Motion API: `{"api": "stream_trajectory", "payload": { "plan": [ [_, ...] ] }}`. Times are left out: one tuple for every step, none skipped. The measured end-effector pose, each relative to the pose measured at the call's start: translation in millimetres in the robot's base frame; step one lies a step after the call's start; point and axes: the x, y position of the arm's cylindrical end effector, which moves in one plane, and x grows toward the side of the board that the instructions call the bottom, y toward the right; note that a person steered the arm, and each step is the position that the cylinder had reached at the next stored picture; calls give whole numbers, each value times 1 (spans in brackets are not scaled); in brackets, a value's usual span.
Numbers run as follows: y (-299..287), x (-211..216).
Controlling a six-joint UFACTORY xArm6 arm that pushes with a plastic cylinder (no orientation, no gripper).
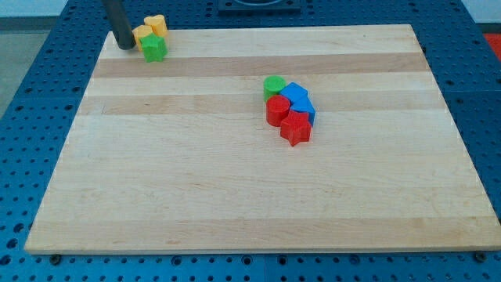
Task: Slide the yellow hexagon closer to the green star
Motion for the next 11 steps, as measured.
{"api": "stream_trajectory", "payload": {
  "plan": [
    [44,11],
    [89,24],
    [127,54],
    [144,71],
    [108,96],
    [32,109],
    [-27,85],
    [-63,64],
    [-63,65],
    [-63,65],
    [-63,66]
  ]
}}
